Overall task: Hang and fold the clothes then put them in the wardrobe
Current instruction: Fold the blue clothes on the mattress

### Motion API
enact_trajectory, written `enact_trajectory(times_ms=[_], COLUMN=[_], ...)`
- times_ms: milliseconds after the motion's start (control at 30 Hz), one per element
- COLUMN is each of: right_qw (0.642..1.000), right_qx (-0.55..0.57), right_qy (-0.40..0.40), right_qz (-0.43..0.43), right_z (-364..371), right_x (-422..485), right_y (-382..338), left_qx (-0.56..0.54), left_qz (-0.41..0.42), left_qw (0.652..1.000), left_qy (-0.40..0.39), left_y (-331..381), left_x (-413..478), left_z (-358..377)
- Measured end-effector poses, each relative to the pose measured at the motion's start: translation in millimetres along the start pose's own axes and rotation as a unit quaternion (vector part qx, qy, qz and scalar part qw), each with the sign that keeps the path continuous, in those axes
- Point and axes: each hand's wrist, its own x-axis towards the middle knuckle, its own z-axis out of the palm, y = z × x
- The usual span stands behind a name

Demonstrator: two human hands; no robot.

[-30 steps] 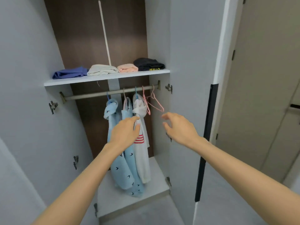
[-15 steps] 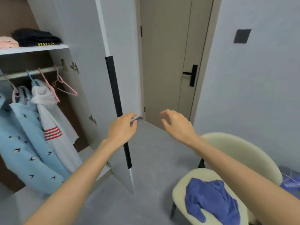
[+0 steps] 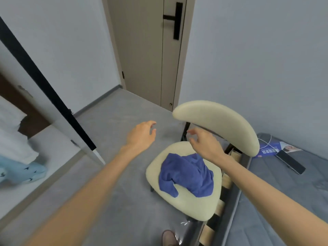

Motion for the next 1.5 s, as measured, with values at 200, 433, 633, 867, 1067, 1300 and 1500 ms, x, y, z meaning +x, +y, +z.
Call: enact_trajectory(times_ms=[200,433,633,867,1067,1300,1500], right_qw=[0.996,0.989,0.984,0.984,0.989,0.988,0.925], right_qx=[0.009,-0.007,-0.036,-0.084,-0.116,0.128,0.289], right_qy=[-0.063,-0.111,-0.139,-0.115,-0.074,0.068,0.235], right_qz=[0.056,0.099,0.109,0.108,0.061,0.044,-0.075], right_z=[71.9,173.8,254.4,325.3,324.3,248.9,138.0], right_x=[-6.5,-30.6,-46.5,-64.2,-75.5,-83.0,-87.9], right_y=[81.2,162.3,228.0,262.2,274.2,241.6,159.6], left_qx=[-0.004,-0.022,0.003,0.127,0.183,0.014,-0.127], left_qz=[-0.022,-0.025,-0.001,-0.013,-0.029,0.006,0.028], left_qw=[0.998,0.995,0.994,0.975,0.98,0.996,0.946], left_qy=[-0.05,-0.092,-0.109,-0.18,-0.071,0.093,0.297], left_y=[-14.0,-46.0,-74.4,-107.9,-114.4,-88.7,-55.2], left_x=[2.5,-8.2,-24.8,-54.2,-75.9,-88.4,-106.6], left_z=[104.9,225.6,332.5,410.7,419.6,341.6,242.1])
